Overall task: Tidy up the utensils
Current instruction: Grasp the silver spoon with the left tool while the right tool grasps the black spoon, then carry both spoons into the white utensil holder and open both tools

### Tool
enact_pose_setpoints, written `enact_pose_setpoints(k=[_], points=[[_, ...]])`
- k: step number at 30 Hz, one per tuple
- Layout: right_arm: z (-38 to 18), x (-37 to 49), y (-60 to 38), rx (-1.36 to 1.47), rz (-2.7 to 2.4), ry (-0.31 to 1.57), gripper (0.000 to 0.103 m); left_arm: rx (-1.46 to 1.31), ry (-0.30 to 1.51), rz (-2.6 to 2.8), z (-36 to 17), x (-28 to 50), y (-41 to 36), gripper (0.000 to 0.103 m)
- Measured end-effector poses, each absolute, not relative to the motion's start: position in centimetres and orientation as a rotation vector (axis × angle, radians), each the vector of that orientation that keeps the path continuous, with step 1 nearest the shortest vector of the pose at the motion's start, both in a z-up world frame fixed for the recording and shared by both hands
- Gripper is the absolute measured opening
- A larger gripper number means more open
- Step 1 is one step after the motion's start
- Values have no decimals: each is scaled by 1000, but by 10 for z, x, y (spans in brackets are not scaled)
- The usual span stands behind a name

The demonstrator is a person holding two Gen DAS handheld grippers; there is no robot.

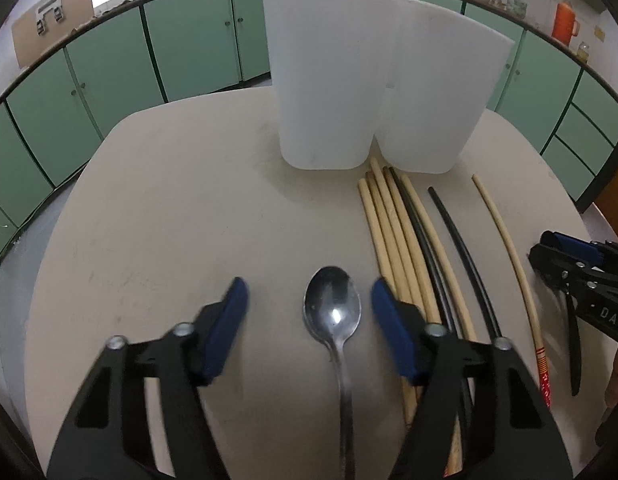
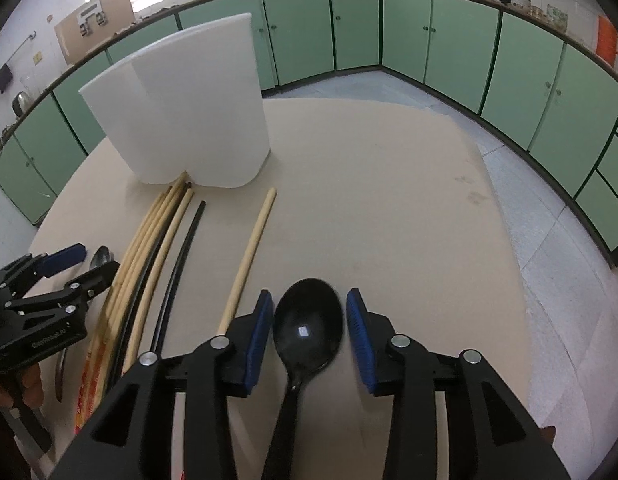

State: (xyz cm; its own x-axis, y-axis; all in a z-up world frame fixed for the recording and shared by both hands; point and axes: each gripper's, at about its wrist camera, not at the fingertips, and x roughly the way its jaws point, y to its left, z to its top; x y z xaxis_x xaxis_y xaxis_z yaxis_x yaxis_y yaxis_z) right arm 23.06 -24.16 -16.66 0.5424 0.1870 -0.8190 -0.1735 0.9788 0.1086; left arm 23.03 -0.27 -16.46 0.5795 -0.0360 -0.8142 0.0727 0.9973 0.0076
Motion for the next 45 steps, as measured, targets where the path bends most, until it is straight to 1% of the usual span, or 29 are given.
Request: enact_pose_setpoints(k=[2, 4, 7, 9, 13, 18, 23, 30, 37, 40, 45], points=[[-166, 231, -243, 22, 214, 977, 34, 38, 948, -73, -162, 233, -5, 39], [-166, 230, -246, 46, 218, 975, 34, 18, 946, -100, -161, 232, -5, 27], [-162, 223, -252, 87, 235, 944, 34, -3, 938, -115, -159, 231, -4, 27], [-158, 216, -256, 110, 249, 911, 34, -13, 902, -121, -155, 225, -4, 27], [-146, 200, -261, 126, 264, 818, 34, 6, 747, -124, -139, 200, -1, 26], [-131, 192, -260, 137, 274, 726, 34, -22, 631, -105, -123, 177, 6, 26], [-97, 187, -252, 101, 305, 590, 34, -52, 501, -84, -95, 161, 20, 26], [-60, 194, -250, 128, 357, 461, 34, -96, 359, -95, -52, 152, 24, 26], [-19, 237, -243, 154, 377, 321, 34, -113, 222, -140, 0, 181, 9, 26], [-3, 260, -235, 159, 382, 263, 33, -116, 166, -158, 22, 210, -2, 26], [1, 305, -222, 143, 354, 220, 33, -138, 143, -187, 33, 259, -15, 26]])
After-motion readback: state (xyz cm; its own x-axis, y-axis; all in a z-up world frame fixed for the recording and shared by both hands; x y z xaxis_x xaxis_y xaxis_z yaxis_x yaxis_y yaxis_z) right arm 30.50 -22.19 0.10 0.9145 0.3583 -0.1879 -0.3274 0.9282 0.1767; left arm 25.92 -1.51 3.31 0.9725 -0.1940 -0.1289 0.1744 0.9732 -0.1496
